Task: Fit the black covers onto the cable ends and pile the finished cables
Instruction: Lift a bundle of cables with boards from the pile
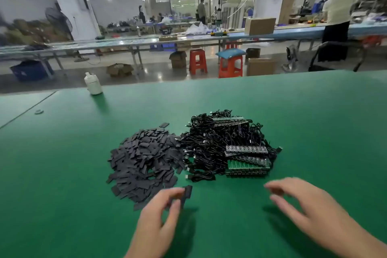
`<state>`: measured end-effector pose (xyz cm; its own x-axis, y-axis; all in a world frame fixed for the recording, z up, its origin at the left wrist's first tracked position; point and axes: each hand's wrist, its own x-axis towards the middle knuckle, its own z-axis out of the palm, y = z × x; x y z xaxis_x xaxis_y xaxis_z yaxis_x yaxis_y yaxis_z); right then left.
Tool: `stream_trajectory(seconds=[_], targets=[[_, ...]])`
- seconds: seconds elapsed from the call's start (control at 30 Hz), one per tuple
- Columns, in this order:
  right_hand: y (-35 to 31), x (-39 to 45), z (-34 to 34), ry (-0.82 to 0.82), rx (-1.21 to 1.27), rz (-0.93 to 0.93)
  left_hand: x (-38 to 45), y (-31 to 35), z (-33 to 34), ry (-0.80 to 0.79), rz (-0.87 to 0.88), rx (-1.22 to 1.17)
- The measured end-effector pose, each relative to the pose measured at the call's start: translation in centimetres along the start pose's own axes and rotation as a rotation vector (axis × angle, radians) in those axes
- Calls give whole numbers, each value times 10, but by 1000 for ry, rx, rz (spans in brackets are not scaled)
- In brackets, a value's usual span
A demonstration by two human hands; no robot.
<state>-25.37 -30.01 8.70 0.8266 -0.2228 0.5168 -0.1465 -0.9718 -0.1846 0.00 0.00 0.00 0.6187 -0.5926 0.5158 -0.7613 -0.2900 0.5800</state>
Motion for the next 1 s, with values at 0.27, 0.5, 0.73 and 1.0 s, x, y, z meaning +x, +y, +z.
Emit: stream_trajectory(seconds=[0.27,0.5,0.73,1.0], targets=[[12,131,76,-461,-310,247,62,30,114,-157,-118,342],[51,143,91,-564,-86,246,49,5,140,-149,-26,457],[62,159,79,-568,-85,147,50,5,140,-132,-47,475],[57,165,82,-508,-260,164,51,8,140,-176,-104,447]])
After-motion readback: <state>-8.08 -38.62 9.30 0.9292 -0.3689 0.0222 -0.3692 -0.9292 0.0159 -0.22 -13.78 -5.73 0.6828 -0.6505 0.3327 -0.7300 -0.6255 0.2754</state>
